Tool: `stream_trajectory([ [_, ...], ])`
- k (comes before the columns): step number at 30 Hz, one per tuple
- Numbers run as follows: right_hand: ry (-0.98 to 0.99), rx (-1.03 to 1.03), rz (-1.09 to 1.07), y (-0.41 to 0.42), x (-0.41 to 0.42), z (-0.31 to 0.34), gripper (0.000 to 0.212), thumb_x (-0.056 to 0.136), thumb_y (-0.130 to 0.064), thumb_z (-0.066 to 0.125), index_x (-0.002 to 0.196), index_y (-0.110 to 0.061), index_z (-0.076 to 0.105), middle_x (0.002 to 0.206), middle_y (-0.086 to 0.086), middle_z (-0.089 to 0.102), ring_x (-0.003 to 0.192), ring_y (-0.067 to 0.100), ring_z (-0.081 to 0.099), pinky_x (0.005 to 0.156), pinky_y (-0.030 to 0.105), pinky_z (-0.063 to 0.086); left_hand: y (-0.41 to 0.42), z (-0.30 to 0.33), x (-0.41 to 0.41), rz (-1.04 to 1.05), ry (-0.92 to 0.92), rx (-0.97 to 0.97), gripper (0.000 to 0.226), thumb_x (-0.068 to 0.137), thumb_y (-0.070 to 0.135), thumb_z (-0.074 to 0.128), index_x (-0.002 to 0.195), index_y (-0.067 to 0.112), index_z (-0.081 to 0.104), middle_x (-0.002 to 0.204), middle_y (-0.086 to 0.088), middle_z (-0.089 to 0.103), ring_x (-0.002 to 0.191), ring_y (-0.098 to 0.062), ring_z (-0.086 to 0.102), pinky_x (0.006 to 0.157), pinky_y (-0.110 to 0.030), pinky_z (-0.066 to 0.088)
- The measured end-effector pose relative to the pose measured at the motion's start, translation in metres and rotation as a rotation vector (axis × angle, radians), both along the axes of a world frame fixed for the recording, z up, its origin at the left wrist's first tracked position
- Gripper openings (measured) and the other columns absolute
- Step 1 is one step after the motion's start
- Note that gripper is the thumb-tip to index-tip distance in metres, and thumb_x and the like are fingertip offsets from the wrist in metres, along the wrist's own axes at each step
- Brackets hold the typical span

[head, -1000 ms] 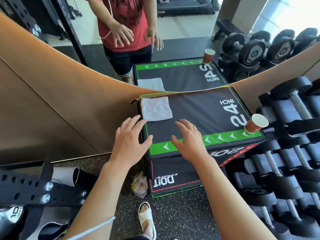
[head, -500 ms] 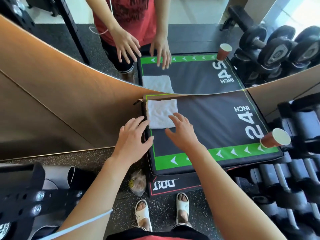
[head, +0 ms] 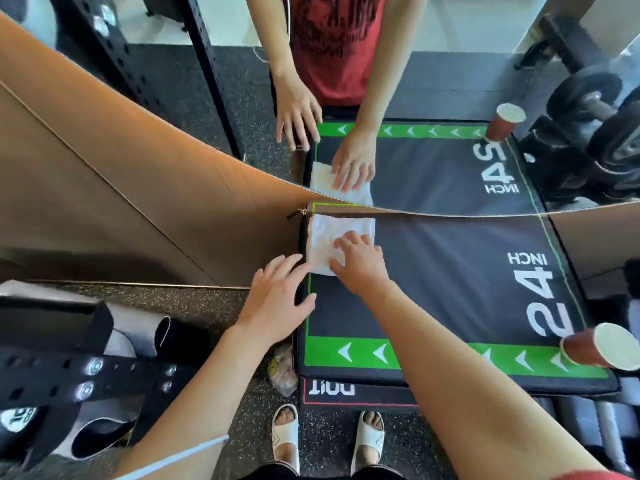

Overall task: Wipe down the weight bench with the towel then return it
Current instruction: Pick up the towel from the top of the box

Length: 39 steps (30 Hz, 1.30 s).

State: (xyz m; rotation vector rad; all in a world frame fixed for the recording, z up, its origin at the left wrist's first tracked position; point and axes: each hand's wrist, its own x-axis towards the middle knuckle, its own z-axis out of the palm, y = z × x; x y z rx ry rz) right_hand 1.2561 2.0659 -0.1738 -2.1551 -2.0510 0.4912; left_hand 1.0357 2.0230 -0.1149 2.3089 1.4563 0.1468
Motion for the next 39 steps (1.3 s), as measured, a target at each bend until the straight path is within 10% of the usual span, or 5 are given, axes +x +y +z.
stream_trajectory([
  [23,0.018,0.05,-0.039,-0.169,0.08,-0.014,0.038,0.086,-0.055,0.052,0.117,-0.034,0.056,0.123,-0.012,0.049,0.11,0.022,0.048,0.079,0.038,0.042,-0.049,-0.048,0.117,-0.28,0.024,-0.073,0.056,0.093,0.034,0.066,0.148,0.026,0.054,0.153,0.004,0.046,0.143,-0.024,0.04,0.118,-0.044,0.037],
  [39,0.035,0.089,0.305,-0.153,0.106,-0.022,0.08,0.087,-0.074,0.053,0.154,-0.031,0.043,0.163,-0.003,0.033,0.152,0.028,0.024,0.121,0.051,0.023,-0.05,-0.051,0.097,-0.256,-0.008,-0.025,0.047,0.087,0.045,0.076,0.13,0.032,0.062,0.151,0.015,0.047,0.143,-0.012,0.04,0.118,-0.035,0.032],
])
